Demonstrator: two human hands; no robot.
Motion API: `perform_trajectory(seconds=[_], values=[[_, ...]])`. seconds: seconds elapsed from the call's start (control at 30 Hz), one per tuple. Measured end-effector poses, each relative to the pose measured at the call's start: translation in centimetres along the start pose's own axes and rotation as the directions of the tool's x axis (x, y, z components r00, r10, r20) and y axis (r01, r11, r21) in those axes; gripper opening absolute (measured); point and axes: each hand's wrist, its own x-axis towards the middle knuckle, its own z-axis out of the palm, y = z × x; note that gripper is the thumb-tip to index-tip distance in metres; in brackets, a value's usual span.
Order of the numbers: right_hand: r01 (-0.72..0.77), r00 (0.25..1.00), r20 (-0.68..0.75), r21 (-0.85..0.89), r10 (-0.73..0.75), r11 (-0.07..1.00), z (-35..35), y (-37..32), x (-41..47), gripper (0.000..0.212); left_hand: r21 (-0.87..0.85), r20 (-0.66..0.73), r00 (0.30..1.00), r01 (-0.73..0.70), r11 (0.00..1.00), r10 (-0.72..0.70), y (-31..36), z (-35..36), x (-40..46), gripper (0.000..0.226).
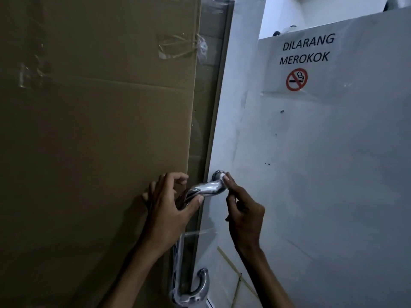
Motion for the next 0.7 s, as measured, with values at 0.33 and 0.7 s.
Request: perform_trajectory(seconds=[0.33, 0.7], values=[[0.148, 0.985, 0.107, -0.081, -0.139, 0.986, -0.5, -1.0, 0.2, 0.049, -0.119, -0.004, 1.000, 0.001, 0.993, -0.002, -0.7, -1.2, -1.0, 0.026], [0.361, 0.893, 0.324, -0.106, -0.311, 0.926, -1.8, -2.8, 0.4, 0.055, -0.133, 0.014, 0.999, 0.041, 0.990, -0.040, -0.5, -1.5, -1.1, 0.024]])
